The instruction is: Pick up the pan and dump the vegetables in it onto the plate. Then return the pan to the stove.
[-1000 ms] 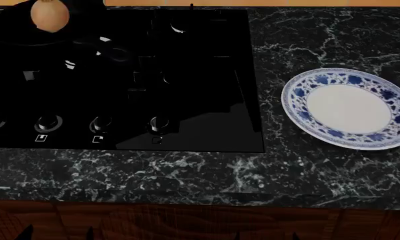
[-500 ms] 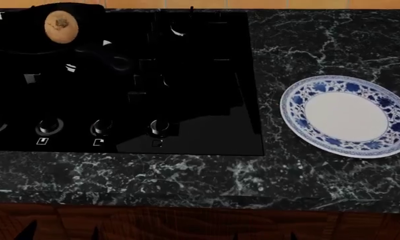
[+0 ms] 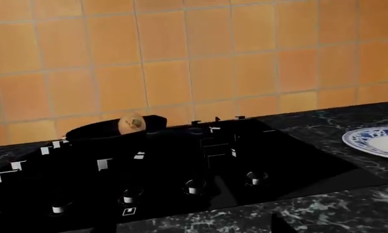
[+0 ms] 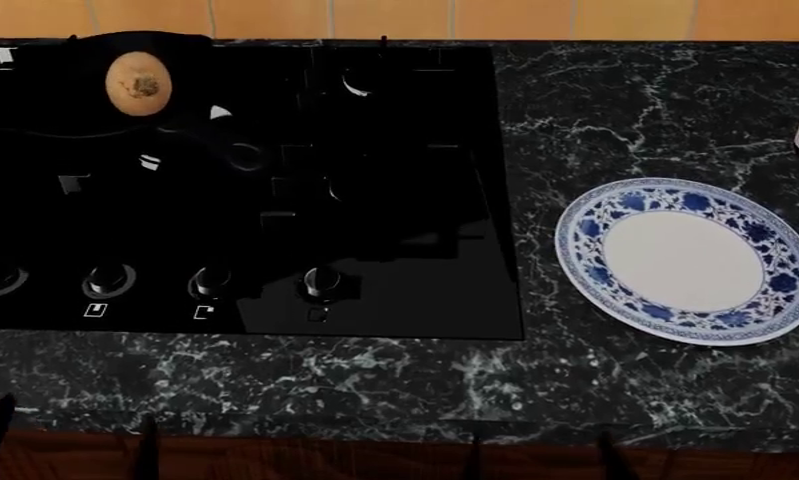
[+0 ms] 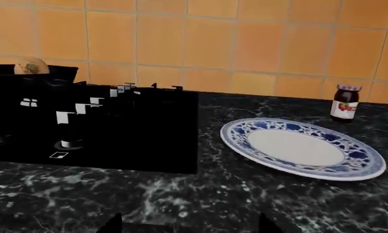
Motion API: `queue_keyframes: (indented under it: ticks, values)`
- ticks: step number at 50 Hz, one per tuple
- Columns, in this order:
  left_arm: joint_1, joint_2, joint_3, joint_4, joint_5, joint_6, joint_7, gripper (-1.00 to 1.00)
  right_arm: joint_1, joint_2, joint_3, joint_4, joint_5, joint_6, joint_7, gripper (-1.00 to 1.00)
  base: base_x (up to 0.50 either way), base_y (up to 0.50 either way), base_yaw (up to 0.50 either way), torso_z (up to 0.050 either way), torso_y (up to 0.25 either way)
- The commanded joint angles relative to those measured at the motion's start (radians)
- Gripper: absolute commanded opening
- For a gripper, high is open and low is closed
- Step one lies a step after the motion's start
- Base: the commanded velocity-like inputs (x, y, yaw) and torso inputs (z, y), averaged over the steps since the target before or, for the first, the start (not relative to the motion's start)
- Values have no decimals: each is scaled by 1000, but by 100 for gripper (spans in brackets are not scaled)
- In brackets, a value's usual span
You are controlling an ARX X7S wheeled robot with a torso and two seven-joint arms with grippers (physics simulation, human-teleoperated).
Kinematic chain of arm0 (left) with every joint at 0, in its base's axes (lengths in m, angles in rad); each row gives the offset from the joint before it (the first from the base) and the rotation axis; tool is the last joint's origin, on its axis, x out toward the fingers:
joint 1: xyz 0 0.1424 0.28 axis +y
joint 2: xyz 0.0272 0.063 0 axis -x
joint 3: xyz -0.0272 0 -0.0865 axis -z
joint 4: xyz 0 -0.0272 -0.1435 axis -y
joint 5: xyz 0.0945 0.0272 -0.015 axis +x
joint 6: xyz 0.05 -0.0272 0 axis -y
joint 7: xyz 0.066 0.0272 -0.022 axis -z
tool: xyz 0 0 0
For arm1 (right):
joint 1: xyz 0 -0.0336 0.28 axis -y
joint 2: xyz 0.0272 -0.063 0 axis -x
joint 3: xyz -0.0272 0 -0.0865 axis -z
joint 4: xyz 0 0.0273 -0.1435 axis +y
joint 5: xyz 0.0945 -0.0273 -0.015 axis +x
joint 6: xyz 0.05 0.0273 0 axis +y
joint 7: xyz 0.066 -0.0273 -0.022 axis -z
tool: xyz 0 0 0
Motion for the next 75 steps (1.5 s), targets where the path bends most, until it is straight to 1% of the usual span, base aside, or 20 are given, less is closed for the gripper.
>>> queue_keyframes:
  ticks: [1, 7, 8, 11, 12, 13, 14, 15, 17, 30, 35, 36, 37, 39, 41, 42, 45, 49, 55, 75]
  values:
    - [2, -71, -15, 304, -17, -244, 3, 100, -8, 66, -10, -307, -7, 249, 6, 100, 0, 0, 0, 49, 59]
    - [-40, -96, -29, 411, -44, -370, 11, 100, 40, 104, 0, -432, -18, 395, 6, 100, 0, 0, 0, 50, 58]
    - [-70, -108, -41, 468, -61, -443, 16, 100, 94, 124, 17, -500, -10, 499, -5, 100, 0, 0, 0, 50, 57]
    - [-120, -118, -62, 520, -87, -530, 19, 100, 142, 135, 14, -553, -8, 588, -10, 100, 0, 129, 0, 49, 58]
    - [-201, -252, -109, 535, -237, -536, -127, 100, 254, 158, -43, -683, -23, 738, -12, 100, 8, 500, 0, 49, 59]
    - [-217, -360, -73, 535, -387, -505, -267, 100, 264, 158, -48, -692, -23, 793, -11, 100, 8, 500, 0, 50, 59]
    - [-229, -429, -39, 534, -480, -474, -356, 100, 266, 158, -48, -695, -21, 797, -10, 100, 12, 500, 0, 49, 59]
    - [-235, -469, -16, 534, -516, -451, -405, 100, 267, 156, -46, -697, -17, 799, -11, 100, 12, 500, 0, 49, 59]
    - [-241, -503, 7, 533, -542, -428, -448, 100, 267, 157, -50, -698, -16, 799, -8, 100, 10, 500, 0, 50, 59]
    - [-241, -558, 41, 522, -568, -374, -503, 100, 290, 186, -66, -705, 27, 824, 35, 100, 10, 500, 0, 49, 58]
    - [-242, -573, 46, 523, -577, -365, -515, 100, 306, 224, -54, -706, 126, 810, 101, 100, 10, 458, 0, 49, 57]
    - [-246, -577, 46, 525, -582, -365, -520, 100, 316, 244, -37, -706, 194, 803, 140, 100, 0, 0, 0, 50, 59]
    - [-251, -583, 46, 528, -591, -366, -527, 100, 346, 296, -35, -706, 296, 803, 225, 100, 0, 0, 0, 48, 57]
    - [-272, -606, 55, 532, -618, -365, -551, 100, 429, 445, -68, -706, 563, 774, 461, 100, 0, 0, 0, 49, 57]
    - [-300, -645, 83, 533, -656, -343, -590, 100, 516, 546, -123, -705, 737, 761, 627, 100, 0, 0, 0, 49, 59]
    - [-316, -666, 100, 533, -670, -331, -610, 100, 577, 572, -129, -705, 826, 792, 691, 100, 0, 0, 0, 49, 59]
    - [-334, -703, 136, 532, -687, -301, -647, 100, 728, 651, -228, -705, 996, 782, 845, 100, 277, 0, 0, 49, 59]
    - [-345, -729, 150, 530, -703, -279, -667, 100, 845, 684, -309, -703, 1099, 780, 939, 100, 462, 0, 0, 49, 59]
    - [-336, -751, 164, 520, -698, -239, -677, 100, 924, 677, -355, -697, 1159, 803, 984, 100, 470, 0, 0, 50, 59]
    - [-339, -769, 199, 511, -691, -209, -696, 100, 903, 704, -388, -687, 1130, 732, 953, 100, 470, 0, 0, 50, 58]
